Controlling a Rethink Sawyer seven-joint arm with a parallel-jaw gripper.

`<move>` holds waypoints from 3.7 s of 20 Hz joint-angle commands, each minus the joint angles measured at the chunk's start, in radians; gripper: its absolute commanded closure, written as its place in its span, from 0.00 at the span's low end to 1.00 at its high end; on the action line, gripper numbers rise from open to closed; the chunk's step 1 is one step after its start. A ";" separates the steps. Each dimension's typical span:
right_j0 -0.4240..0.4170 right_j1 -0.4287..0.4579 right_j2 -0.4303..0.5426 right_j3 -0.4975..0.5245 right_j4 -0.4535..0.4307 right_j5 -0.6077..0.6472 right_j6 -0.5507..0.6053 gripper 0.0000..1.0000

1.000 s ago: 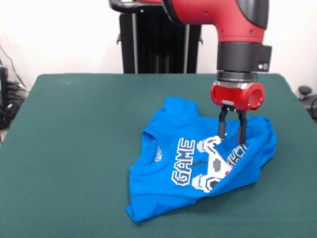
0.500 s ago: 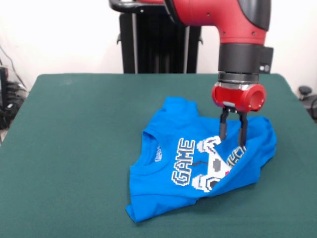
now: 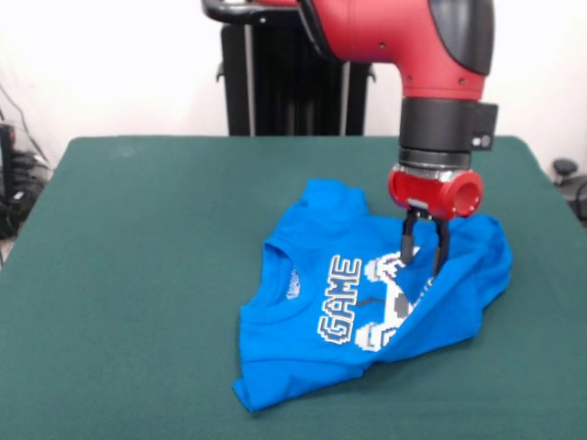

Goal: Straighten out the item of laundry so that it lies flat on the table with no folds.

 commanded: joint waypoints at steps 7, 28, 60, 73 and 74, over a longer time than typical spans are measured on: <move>-0.131 0.018 0.273 0.066 -0.011 0.020 0.383 0.00; -0.102 -0.106 0.270 0.120 0.053 0.072 0.332 1.00; -0.021 -0.198 0.075 0.129 0.119 0.181 0.189 1.00; -0.150 -0.062 0.134 0.121 -0.091 0.135 0.214 1.00; -0.161 -0.052 0.147 0.124 -0.104 0.128 0.227 1.00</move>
